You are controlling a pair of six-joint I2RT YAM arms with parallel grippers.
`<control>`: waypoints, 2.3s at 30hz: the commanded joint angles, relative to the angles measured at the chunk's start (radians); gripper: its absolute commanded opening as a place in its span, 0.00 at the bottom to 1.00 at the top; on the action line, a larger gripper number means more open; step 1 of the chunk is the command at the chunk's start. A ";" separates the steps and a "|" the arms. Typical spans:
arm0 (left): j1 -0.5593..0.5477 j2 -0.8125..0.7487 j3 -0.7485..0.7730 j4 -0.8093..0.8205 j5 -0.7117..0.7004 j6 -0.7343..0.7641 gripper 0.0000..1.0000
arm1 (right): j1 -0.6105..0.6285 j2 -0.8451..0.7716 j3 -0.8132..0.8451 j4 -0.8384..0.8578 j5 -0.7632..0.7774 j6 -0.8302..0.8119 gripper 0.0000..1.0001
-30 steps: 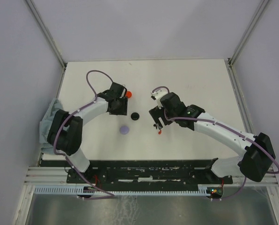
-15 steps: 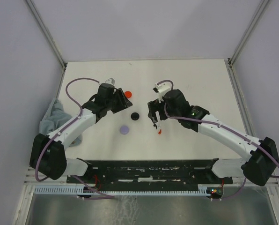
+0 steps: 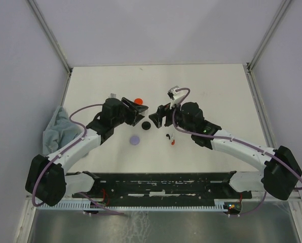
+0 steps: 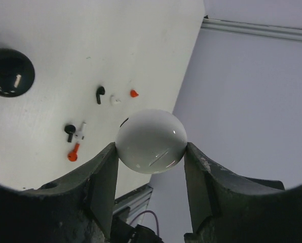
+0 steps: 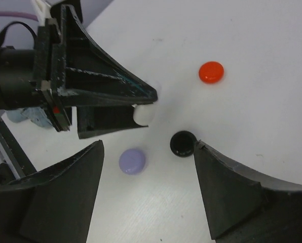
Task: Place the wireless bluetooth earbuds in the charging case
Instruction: Pick up the charging case at the center of the board.
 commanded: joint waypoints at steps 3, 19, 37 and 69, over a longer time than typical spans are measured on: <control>-0.052 -0.030 -0.013 0.174 -0.001 -0.219 0.43 | 0.041 0.049 -0.015 0.283 0.070 0.023 0.78; -0.121 -0.028 -0.010 0.212 -0.053 -0.275 0.42 | 0.061 0.095 -0.050 0.351 0.239 0.040 0.55; -0.133 -0.119 -0.052 0.229 -0.140 -0.088 0.72 | 0.038 0.058 0.010 0.172 0.107 -0.073 0.13; -0.068 -0.179 0.076 0.176 0.782 1.382 0.69 | -0.115 -0.031 0.543 -0.758 -0.576 -0.482 0.06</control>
